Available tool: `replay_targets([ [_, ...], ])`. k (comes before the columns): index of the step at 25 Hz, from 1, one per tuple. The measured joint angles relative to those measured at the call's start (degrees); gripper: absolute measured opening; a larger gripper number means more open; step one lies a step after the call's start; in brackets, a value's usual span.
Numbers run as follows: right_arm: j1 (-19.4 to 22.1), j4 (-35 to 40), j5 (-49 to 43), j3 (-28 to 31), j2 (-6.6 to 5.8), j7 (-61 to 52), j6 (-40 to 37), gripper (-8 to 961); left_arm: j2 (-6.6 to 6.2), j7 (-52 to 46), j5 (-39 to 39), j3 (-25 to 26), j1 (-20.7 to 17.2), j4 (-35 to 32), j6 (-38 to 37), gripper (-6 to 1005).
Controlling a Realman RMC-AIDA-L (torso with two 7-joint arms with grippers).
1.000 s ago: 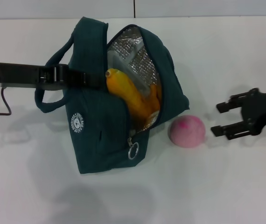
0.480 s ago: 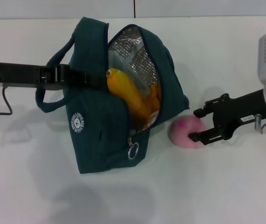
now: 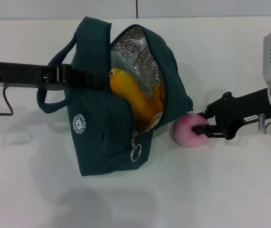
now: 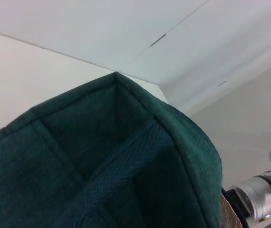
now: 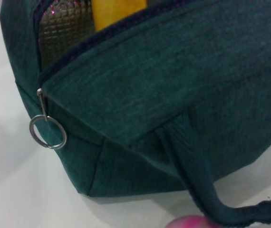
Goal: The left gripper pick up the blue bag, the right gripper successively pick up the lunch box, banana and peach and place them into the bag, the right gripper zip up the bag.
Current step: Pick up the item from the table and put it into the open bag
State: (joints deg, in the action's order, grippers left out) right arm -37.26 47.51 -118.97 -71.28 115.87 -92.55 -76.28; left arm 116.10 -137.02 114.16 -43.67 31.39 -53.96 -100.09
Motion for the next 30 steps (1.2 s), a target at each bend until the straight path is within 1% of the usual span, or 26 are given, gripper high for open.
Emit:
replay_targets([
  [2, 0.15, 0.11, 0.19, 0.34, -0.09, -0.05, -0.07, 466, -0.01, 0.00, 0.00, 0.00, 0.00, 0.00, 0.04, 37],
  [5, 0.48, 0.59, 0.77, 1.04, -0.42, -0.19, -0.46, 296, -0.06, 0.00, 0.01, 0.07, 0.00, 0.00, 0.06, 37],
  [6, 0.56, 0.67, 0.82, 2.10, -0.52, -0.20, -0.88, 239, -0.09, 0.00, 0.01, 0.24, -0.03, 0.00, 0.07, 37],
  [8, 0.61, 0.82, 0.60, 5.21, -0.75, -0.23, -2.07, 215, -0.15, 0.00, 0.02, 0.65, -0.15, 0.00, 0.06, 36],
  [10, 1.40, 1.72, 0.33, 9.58, -1.24, -0.44, -3.56, 191, -0.20, 0.00, 0.01, 0.77, -0.25, 0.00, 0.04, 36],
  [11, 1.99, 2.38, 0.31, 11.42, -1.48, -0.62, -3.95, 179, -0.21, 0.00, 0.02, 0.78, -0.26, 0.00, 0.05, 36],
  [13, 3.94, 5.03, 0.28, 16.86, -2.23, -1.47, -4.76, 162, -0.22, 0.00, 0.02, 0.78, -0.22, 0.00, 0.04, 36],
  [15, 5.05, 6.98, 0.43, 20.64, -2.51, -2.12, -5.38, 145, -0.19, -0.05, 0.02, 0.80, -0.19, 0.00, 0.03, 36],
  [19, 5.83, 9.47, 2.25, 26.30, -2.40, -3.39, -6.12, 125, -0.22, -0.19, 0.02, 0.79, -0.18, 0.00, 0.06, 37],
  [21, 5.95, 9.66, 5.36, 27.67, -2.21, -3.15, -6.54, 117, -0.21, -0.21, 0.02, 0.79, -0.10, 0.00, 0.07, 37],
  [24, 5.89, 8.99, 14.40, 26.70, -1.94, -0.33, -9.58, 105, -0.12, -0.28, 0.01, 0.79, -0.04, 0.00, 0.07, 37],
  [27, 4.40, 8.17, 21.50, 22.36, -0.90, 2.03, -12.72, 94, 0.11, -0.27, -0.07, 0.78, -0.01, 0.00, 0.08, 36],
  [30, 2.10, 7.13, 24.29, 16.47, -0.16, 2.56, -12.08, 67, 0.20, -0.14, -0.38, 0.78, 0.04, 0.00, 0.09, 36],
])
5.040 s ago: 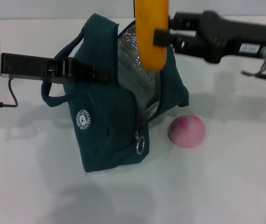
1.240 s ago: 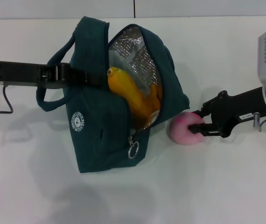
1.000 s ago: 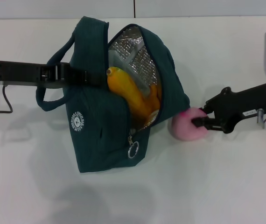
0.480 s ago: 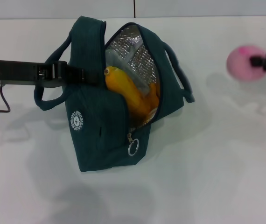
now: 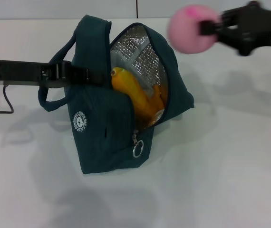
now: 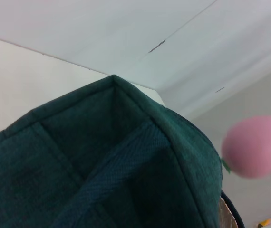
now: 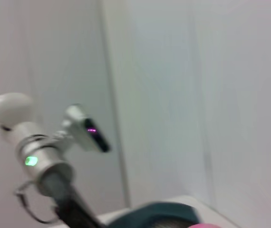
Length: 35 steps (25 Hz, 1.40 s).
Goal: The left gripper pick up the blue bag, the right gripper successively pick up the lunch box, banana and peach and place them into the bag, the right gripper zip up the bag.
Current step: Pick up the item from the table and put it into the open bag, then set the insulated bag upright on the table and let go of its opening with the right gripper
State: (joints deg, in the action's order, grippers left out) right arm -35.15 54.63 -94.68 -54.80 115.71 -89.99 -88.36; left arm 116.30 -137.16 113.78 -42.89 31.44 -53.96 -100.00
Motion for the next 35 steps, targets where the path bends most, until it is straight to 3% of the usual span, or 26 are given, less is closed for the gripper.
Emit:
replay_targets([
  [8, -6.58, -7.38, 4.68, -11.50, 0.20, 2.01, 6.99, 35, -0.01, 0.13, -0.12, -0.08, 0.03, 0.00, -0.03, 36],
  [14, -9.19, -10.78, 5.00, -17.64, 0.02, 1.91, 12.28, 86, 0.00, 0.18, -0.15, -0.14, 0.03, 0.04, -0.05, 36],
  [27, -9.78, -10.82, 4.78, -18.21, -0.26, 0.67, 12.94, 198, 0.15, 0.23, -0.16, -0.08, -0.43, 0.17, -0.01, 37],
  [35, -7.93, -7.44, 4.61, -16.88, -0.54, -0.52, 12.20, 494, 0.16, 0.80, -0.16, -0.08, -0.57, 0.18, -0.01, 36],
])
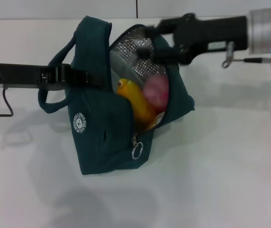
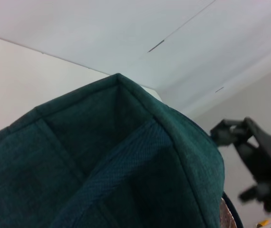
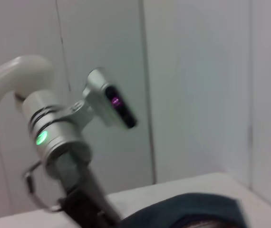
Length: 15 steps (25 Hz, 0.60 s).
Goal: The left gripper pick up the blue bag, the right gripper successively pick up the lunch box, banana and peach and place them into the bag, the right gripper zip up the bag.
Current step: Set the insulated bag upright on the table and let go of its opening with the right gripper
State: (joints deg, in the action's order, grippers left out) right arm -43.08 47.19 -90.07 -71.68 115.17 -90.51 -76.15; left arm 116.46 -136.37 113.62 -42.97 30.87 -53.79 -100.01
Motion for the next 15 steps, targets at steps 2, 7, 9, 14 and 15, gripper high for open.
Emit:
replay_targets([
  [2, 1.77, 1.99, -0.19, 2.96, -0.33, -2.53, 0.20, 559, 0.02, 0.02, -0.01, 0.00, 0.00, 0.00, 0.00, 36],
  [7, 3.24, 1.90, -0.24, 6.64, -1.71, -4.56, 0.09, 587, 0.13, 0.05, -0.01, -0.02, -0.04, 0.00, 0.00, 36],
  [9, 3.28, 1.73, -0.28, 6.80, -2.28, -5.50, 0.15, 594, 0.15, 0.15, -0.01, -0.06, -0.04, 0.00, 0.00, 36],
  [14, 2.40, 2.51, -1.27, 6.53, -2.54, -8.65, 0.37, 626, 0.19, 0.55, -0.01, -0.04, -0.03, 0.00, 0.00, 37],
  [15, 2.40, 2.51, -1.27, 6.53, -2.54, -8.65, 0.37, 634, 0.21, 0.91, -0.01, -0.03, 0.02, 0.19, 0.00, 37],
])
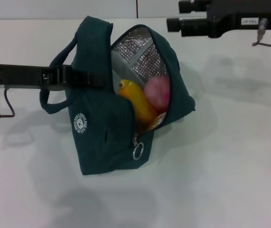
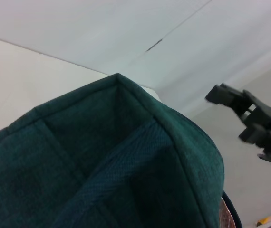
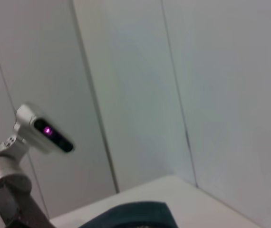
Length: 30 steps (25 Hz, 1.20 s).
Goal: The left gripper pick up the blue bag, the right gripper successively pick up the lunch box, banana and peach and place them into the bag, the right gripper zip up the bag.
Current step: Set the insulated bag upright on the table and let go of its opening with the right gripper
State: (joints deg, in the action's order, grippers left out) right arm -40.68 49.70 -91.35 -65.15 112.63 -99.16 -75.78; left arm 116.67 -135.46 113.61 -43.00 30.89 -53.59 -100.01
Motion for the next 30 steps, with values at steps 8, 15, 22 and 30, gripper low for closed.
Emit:
replay_targets([
  [8, 5.14, 9.47, -11.93, 0.11, 1.47, 0.58, -6.01, 690, -0.50, 1.36, -0.02, 0.04, 0.64, 3.30, 0.58, 37],
  [15, 9.97, 14.72, -14.01, 0.34, -0.09, 2.05, -11.67, 684, -0.54, 1.40, -0.05, 0.59, 0.18, 3.41, 0.92, 36],
  [22, 9.03, 12.02, -19.28, 0.44, 0.60, 2.26, -11.39, 680, -0.54, 1.42, -0.07, 0.74, 0.45, 3.41, 1.00, 36],
  [30, 6.05, 10.12, -24.45, -0.80, 2.62, 2.91, -10.30, 659, -0.55, 1.42, -0.07, 0.74, 0.48, 3.41, 1.28, 36],
])
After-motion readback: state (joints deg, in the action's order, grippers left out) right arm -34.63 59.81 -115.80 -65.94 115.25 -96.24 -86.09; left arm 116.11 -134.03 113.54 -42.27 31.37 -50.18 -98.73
